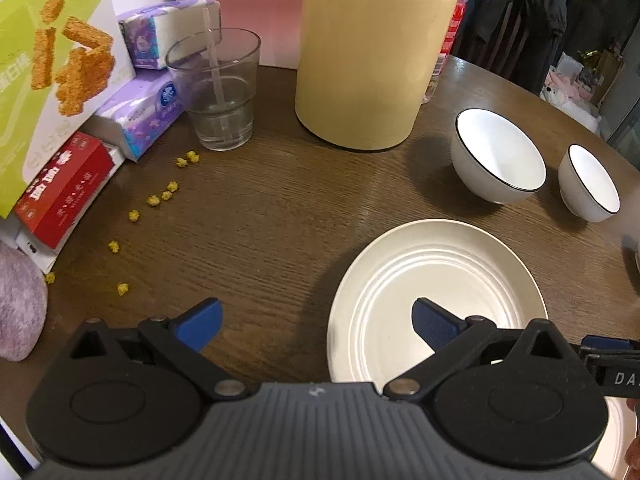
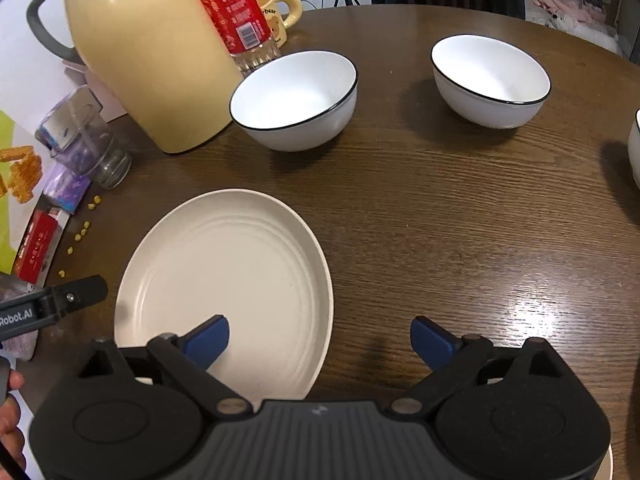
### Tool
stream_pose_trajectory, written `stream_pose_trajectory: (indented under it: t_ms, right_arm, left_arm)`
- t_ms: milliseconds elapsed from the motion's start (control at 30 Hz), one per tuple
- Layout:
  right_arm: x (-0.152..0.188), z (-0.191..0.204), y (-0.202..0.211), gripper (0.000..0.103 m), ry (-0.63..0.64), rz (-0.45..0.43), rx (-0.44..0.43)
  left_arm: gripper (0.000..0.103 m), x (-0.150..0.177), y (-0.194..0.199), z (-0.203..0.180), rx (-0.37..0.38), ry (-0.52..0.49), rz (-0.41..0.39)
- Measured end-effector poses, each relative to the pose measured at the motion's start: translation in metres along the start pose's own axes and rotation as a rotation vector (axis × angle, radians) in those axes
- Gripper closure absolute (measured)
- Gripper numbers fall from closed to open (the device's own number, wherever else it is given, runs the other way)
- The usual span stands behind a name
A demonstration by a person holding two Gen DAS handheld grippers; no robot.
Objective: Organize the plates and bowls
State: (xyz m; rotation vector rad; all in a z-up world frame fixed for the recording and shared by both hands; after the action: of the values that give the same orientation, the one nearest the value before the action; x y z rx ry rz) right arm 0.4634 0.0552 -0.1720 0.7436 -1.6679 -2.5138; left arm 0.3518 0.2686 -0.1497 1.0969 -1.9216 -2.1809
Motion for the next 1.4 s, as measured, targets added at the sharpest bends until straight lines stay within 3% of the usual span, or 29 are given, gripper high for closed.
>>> stream_pose_trajectory:
  t_ms: [200, 433, 567, 800, 867, 1000, 1133, 1267, 1400]
  right_arm:
    - [-0.001, -0.003, -0.012, 0.016, -0.034, 0.013, -0.004]
    - [-0.002, -0.008, -0.018, 0.028, -0.066, 0.024, -0.02]
    - [0.0, -0.014, -0.02, 0.04, -0.098, 0.028, -0.034]
    - [0.003, -0.015, -0.022, 0.057, -0.137, 0.023, -0.055]
    - [0.004, -0.015, -0.023, 0.063, -0.155, 0.02, -0.059]
    - [0.007, -0.015, -0.024, 0.079, -0.198, 0.014, -0.074]
    - [0.011, -0.018, -0.025, 0.09, -0.23, 0.006, -0.079]
    - [0.011, -0.022, -0.024, 0.094, -0.251, 0.001, -0.084]
    - [0.013, -0.022, -0.021, 0.095, -0.244, -0.003, -0.083]
  left_arm:
    - [0.002, -0.005, -0.013, -0.003, 0.005, -0.002, 0.024]
    - [0.013, -0.005, -0.025, -0.008, 0.017, -0.015, 0.061]
    - [0.025, -0.003, -0.033, -0.008, 0.033, -0.013, 0.097]
    - [0.036, 0.001, -0.045, 0.0, 0.074, 0.018, 0.161]
    - [0.045, 0.002, -0.048, 0.001, 0.085, 0.017, 0.173]
    - [0.05, 0.004, -0.052, 0.003, 0.104, 0.014, 0.184]
    - [0.064, 0.003, -0.054, 0.002, 0.119, 0.008, 0.188]
    - [0.085, -0.001, -0.056, 0.002, 0.142, 0.022, 0.194]
    - [0.088, -0.001, -0.056, 0.0, 0.15, 0.025, 0.188]
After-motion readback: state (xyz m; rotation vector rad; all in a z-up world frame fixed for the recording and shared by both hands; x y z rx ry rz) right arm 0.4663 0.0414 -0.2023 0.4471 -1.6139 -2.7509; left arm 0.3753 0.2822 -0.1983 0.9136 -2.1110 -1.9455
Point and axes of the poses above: each gripper's, at about its wrist camera, not at the fingertips, and y roughly against the way its jaws point, z to its left, x to its underside, the point moved 6 cm from there along -y, roughly the way its jaws point, and after that the axes turned 4 degrees about -x, right-handed, at the moved point
